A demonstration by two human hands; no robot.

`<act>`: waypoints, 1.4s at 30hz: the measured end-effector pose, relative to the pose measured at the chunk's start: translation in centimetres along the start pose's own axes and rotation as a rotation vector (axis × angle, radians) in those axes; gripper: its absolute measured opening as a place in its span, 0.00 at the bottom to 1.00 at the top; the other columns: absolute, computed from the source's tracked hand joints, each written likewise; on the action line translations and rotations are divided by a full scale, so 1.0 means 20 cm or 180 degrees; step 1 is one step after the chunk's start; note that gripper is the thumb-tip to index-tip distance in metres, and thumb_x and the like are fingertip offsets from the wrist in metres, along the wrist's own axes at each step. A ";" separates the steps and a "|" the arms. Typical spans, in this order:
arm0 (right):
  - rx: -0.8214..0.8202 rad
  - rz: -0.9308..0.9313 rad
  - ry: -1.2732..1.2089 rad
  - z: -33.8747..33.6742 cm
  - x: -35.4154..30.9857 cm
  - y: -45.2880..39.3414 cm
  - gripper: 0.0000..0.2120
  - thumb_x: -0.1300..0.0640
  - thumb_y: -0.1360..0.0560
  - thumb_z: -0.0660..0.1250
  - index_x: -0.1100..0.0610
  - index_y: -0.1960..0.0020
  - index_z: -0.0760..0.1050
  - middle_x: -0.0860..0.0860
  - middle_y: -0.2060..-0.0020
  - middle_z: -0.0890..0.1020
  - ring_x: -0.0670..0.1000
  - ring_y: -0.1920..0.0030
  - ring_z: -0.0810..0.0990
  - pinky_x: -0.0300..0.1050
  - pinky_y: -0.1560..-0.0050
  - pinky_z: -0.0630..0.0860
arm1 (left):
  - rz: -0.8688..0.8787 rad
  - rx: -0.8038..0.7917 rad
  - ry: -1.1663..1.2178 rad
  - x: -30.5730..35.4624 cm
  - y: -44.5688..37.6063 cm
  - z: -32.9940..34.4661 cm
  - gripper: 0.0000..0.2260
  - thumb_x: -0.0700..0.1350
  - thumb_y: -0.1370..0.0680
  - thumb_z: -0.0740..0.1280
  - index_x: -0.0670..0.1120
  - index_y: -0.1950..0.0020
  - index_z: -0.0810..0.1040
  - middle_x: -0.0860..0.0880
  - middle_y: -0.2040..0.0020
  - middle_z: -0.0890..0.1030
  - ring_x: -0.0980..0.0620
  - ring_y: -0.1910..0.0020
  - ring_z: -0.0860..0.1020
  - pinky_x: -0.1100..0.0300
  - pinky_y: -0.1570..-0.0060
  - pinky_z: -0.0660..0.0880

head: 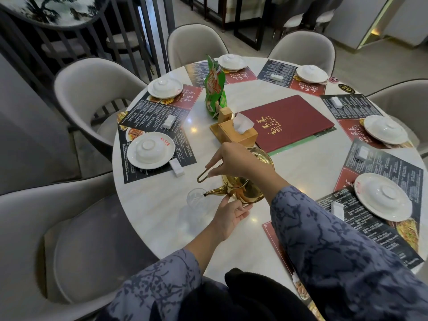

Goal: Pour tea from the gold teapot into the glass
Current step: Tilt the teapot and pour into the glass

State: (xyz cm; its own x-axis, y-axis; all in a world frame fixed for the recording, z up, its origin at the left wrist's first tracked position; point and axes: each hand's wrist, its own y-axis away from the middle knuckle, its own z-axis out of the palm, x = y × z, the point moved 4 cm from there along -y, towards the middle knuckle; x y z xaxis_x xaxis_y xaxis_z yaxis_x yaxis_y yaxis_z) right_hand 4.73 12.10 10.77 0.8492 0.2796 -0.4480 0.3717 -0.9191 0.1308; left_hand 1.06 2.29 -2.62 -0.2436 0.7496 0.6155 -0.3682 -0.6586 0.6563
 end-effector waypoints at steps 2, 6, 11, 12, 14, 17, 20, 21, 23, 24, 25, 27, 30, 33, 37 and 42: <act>0.0001 -0.0003 0.0005 0.00 0.00 0.00 0.12 0.47 0.32 0.75 0.46 0.49 0.85 0.44 0.55 0.84 0.48 0.58 0.77 0.44 0.62 0.67 | 0.0013 -0.0002 -0.0008 0.00 0.00 0.00 0.31 0.33 0.24 0.57 0.52 0.23 0.54 0.44 0.35 0.72 0.41 0.35 0.76 0.49 0.33 0.70; 0.0007 -0.0024 0.0025 0.00 -0.02 0.00 0.12 0.47 0.32 0.75 0.47 0.49 0.85 0.43 0.58 0.83 0.45 0.61 0.74 0.41 0.63 0.62 | 0.0027 -0.0001 0.0016 0.00 0.00 0.00 0.31 0.33 0.24 0.56 0.51 0.23 0.54 0.41 0.30 0.70 0.40 0.34 0.75 0.49 0.33 0.70; 0.0015 -0.0038 0.0062 -0.01 -0.03 0.00 0.12 0.47 0.31 0.75 0.48 0.49 0.85 0.44 0.56 0.83 0.46 0.60 0.74 0.43 0.62 0.63 | 0.0023 -0.0033 0.0016 0.01 0.00 0.01 0.31 0.33 0.23 0.56 0.51 0.23 0.54 0.40 0.28 0.68 0.41 0.34 0.75 0.49 0.34 0.70; 0.0016 -0.0031 0.0062 -0.01 -0.03 0.00 0.12 0.47 0.31 0.75 0.48 0.49 0.85 0.44 0.56 0.84 0.46 0.60 0.75 0.44 0.61 0.64 | 0.0018 -0.0030 0.0007 0.01 0.00 0.01 0.31 0.33 0.23 0.56 0.51 0.23 0.54 0.40 0.28 0.69 0.40 0.34 0.75 0.49 0.33 0.70; 0.0012 -0.0027 0.0082 -0.01 -0.04 0.00 0.12 0.47 0.31 0.75 0.48 0.49 0.85 0.45 0.55 0.84 0.46 0.60 0.75 0.45 0.61 0.64 | 0.0013 -0.0032 -0.0014 0.01 0.00 0.01 0.31 0.33 0.23 0.56 0.51 0.23 0.54 0.40 0.28 0.69 0.40 0.33 0.75 0.49 0.33 0.70; 0.0022 -0.0025 0.0111 -0.01 -0.04 0.00 0.12 0.47 0.31 0.75 0.48 0.49 0.85 0.44 0.56 0.84 0.46 0.61 0.74 0.45 0.61 0.64 | 0.0025 -0.0031 -0.0046 0.01 0.01 0.01 0.30 0.33 0.23 0.56 0.51 0.23 0.55 0.40 0.28 0.69 0.41 0.34 0.75 0.50 0.34 0.71; 0.0024 -0.0028 0.0159 -0.01 -0.05 0.00 0.12 0.47 0.31 0.75 0.48 0.48 0.85 0.44 0.57 0.83 0.47 0.60 0.74 0.45 0.60 0.64 | 0.0051 -0.0046 -0.0045 0.01 0.00 0.01 0.29 0.34 0.23 0.57 0.49 0.23 0.55 0.40 0.28 0.70 0.42 0.39 0.77 0.50 0.35 0.71; 0.0019 -0.0031 0.0176 -0.01 -0.05 0.00 0.13 0.47 0.31 0.75 0.48 0.48 0.84 0.43 0.57 0.83 0.47 0.60 0.74 0.45 0.60 0.64 | 0.0053 -0.0055 -0.0051 0.01 0.00 0.00 0.29 0.34 0.23 0.57 0.49 0.23 0.55 0.40 0.28 0.70 0.44 0.41 0.78 0.50 0.35 0.71; 0.0023 -0.0039 0.0193 -0.01 -0.06 0.00 0.13 0.47 0.31 0.75 0.48 0.48 0.84 0.43 0.57 0.83 0.47 0.60 0.74 0.46 0.59 0.65 | 0.0052 -0.0069 -0.0069 0.02 0.00 0.01 0.29 0.34 0.23 0.57 0.49 0.23 0.55 0.40 0.28 0.70 0.43 0.39 0.77 0.50 0.34 0.71; 0.0027 -0.0045 0.0195 -0.01 -0.06 -0.01 0.13 0.47 0.31 0.75 0.48 0.48 0.84 0.43 0.57 0.83 0.47 0.59 0.74 0.46 0.59 0.65 | 0.0053 -0.0071 -0.0069 0.02 0.00 0.01 0.29 0.34 0.23 0.57 0.49 0.23 0.55 0.40 0.28 0.69 0.41 0.36 0.76 0.50 0.34 0.70; 0.0031 -0.0049 0.0193 -0.01 -0.06 -0.01 0.13 0.47 0.31 0.75 0.48 0.48 0.84 0.44 0.56 0.83 0.47 0.59 0.74 0.46 0.59 0.66 | 0.0055 -0.0082 -0.0056 0.02 0.01 0.01 0.29 0.34 0.22 0.56 0.49 0.23 0.55 0.40 0.28 0.69 0.41 0.34 0.75 0.50 0.34 0.70; 0.0037 -0.0048 0.0191 0.00 -0.07 -0.01 0.13 0.47 0.31 0.75 0.48 0.48 0.84 0.45 0.56 0.83 0.48 0.58 0.75 0.47 0.59 0.66 | 0.0062 -0.0097 -0.0046 0.03 0.02 0.01 0.29 0.34 0.22 0.56 0.49 0.23 0.55 0.40 0.28 0.68 0.41 0.34 0.74 0.49 0.33 0.69; 0.0065 -0.0043 0.0215 -0.01 -0.07 -0.01 0.12 0.46 0.32 0.75 0.47 0.49 0.85 0.44 0.57 0.83 0.48 0.58 0.74 0.47 0.59 0.65 | 0.0081 -0.0096 -0.0043 0.03 0.01 0.01 0.30 0.33 0.23 0.56 0.49 0.23 0.54 0.41 0.34 0.72 0.45 0.43 0.78 0.50 0.34 0.70; 0.0092 -0.0028 0.0234 -0.01 -0.07 -0.02 0.12 0.46 0.32 0.75 0.47 0.50 0.85 0.45 0.55 0.84 0.47 0.58 0.73 0.46 0.59 0.64 | 0.0076 -0.0091 -0.0020 0.03 0.01 0.01 0.30 0.32 0.23 0.56 0.49 0.23 0.53 0.43 0.37 0.72 0.46 0.47 0.79 0.51 0.35 0.70; 0.0084 -0.0008 0.0263 -0.01 -0.08 -0.02 0.12 0.46 0.32 0.76 0.47 0.49 0.85 0.46 0.55 0.85 0.47 0.59 0.74 0.46 0.59 0.65 | 0.0091 -0.0138 -0.0021 0.04 0.02 0.01 0.31 0.32 0.23 0.56 0.49 0.23 0.53 0.40 0.33 0.71 0.45 0.44 0.77 0.50 0.34 0.69; 0.0077 0.0006 0.0279 0.00 -0.09 -0.02 0.12 0.46 0.32 0.76 0.47 0.50 0.85 0.45 0.54 0.85 0.48 0.58 0.75 0.46 0.59 0.67 | 0.0102 -0.0144 -0.0028 0.05 0.03 0.01 0.31 0.33 0.23 0.57 0.49 0.23 0.53 0.40 0.28 0.69 0.47 0.47 0.79 0.50 0.34 0.69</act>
State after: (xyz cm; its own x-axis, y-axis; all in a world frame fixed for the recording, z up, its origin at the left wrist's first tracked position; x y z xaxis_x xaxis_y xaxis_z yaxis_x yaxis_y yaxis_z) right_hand 3.13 12.08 11.51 0.8798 0.3003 -0.3684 0.3619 -0.9257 0.1097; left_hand 0.83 2.62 -1.62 -0.2482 0.7274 0.6398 -0.4007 -0.6784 0.6158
